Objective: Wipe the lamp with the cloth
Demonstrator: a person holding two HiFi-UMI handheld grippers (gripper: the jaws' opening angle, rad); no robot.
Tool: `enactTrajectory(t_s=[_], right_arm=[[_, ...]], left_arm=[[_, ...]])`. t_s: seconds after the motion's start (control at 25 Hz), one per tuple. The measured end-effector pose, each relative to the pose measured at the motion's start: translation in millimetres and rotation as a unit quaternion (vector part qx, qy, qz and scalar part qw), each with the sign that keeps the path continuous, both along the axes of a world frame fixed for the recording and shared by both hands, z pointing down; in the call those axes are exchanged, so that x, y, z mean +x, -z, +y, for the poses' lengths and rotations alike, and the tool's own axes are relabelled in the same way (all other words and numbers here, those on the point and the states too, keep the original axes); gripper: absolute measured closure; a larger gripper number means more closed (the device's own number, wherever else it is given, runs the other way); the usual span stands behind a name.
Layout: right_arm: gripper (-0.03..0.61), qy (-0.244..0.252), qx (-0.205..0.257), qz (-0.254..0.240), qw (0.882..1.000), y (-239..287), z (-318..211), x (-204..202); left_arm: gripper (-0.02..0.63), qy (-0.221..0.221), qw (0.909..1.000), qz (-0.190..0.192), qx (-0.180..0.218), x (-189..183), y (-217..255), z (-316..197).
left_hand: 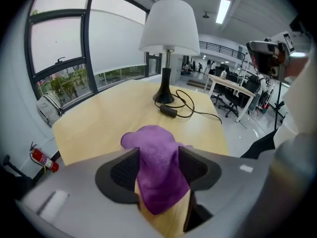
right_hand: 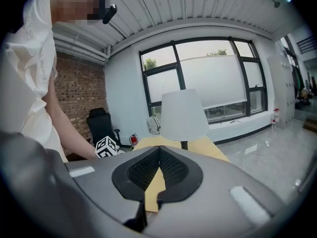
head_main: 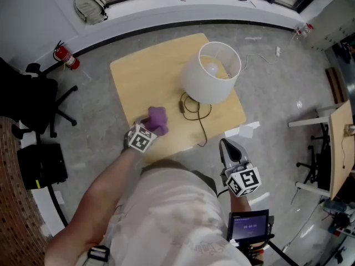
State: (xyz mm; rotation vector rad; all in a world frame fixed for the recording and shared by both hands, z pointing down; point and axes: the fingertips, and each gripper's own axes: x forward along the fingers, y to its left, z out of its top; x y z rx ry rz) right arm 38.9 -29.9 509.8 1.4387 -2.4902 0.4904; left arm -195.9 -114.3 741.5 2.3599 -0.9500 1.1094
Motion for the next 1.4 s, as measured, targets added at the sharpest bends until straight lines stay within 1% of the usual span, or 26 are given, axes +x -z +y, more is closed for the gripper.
enactTrajectory(t_s=[0.16, 0.24, 0.36, 0.48, 0.56, 0.6, 0.72, 0.84, 0.92, 1.0, 1.16, 1.24, 1.32, 1.36, 1.4], right_arm=[[0.565, -0.018, -0.003, 0.006, 1.000, 2, 4, 6], [0.564, -0.022, -0.003, 0.008, 1.000, 3, 5, 7], [0.565, -0.021, -0.002, 0.011, 1.000, 2, 5, 6], [0.564, -0.016, 0.003, 0.008, 1.000, 2, 0, 2], [0.565, -0.008, 0.007, 0.007, 1.000, 3, -2, 0], [0.565, -0.004, 0.009, 0.007, 1.000, 4, -4, -1], [0.565, 0.000, 0.020, -0.002, 1.000, 5, -14, -1], [0.565, 0.008, 0.029, -0.007, 1.000, 11, -24, -5], [0.565, 0.015, 0.035, -0.008, 0.999, 15, -30, -6], [0.565, 0.019, 0.042, -0.011, 0.999, 22, -35, -4], [0.565, 0.026, 0.056, -0.010, 0.998, 33, -42, 2], [0.565, 0.028, 0.061, -0.010, 0.998, 38, -43, 3], [0.565, 0.028, 0.064, -0.010, 0.997, 39, -42, 3], [0.565, 0.027, 0.065, -0.011, 0.997, 38, -42, 3], [0.563, 0.026, 0.065, -0.012, 0.997, 38, -42, 3]], left_arm=[[0.373, -0.007, 0.9992, -0.032, -0.025, -1, -20, 1], [0.413, -0.005, 0.9985, -0.044, -0.031, -3, -26, 3], [0.492, -0.005, 0.9987, -0.039, -0.031, 0, -28, 8], [0.518, 0.005, 0.9991, -0.008, -0.040, 3, -20, 12], [0.520, 0.010, 0.9988, 0.016, -0.045, 5, -9, 16], [0.520, 0.010, 0.9988, 0.025, -0.041, 6, -3, 17], [0.522, 0.021, 0.9978, 0.060, -0.018, 6, 19, 16], [0.522, 0.043, 0.9929, 0.109, 0.017, 11, 61, 15], [0.522, 0.049, 0.9868, 0.146, 0.049, 20, 98, 13], [0.522, 0.049, 0.9778, 0.185, 0.085, 34, 139, 8], [0.522, 0.047, 0.9524, 0.259, 0.154, 61, 220, -9], [0.522, 0.052, 0.9381, 0.293, 0.177, 70, 253, -21], [0.522, 0.053, 0.9243, 0.325, 0.192, 79, 279, -33], [0.522, 0.052, 0.9190, 0.337, 0.198, 84, 289, -39], [0.522, 0.051, 0.9157, 0.343, 0.203, 88, 296, -46]])
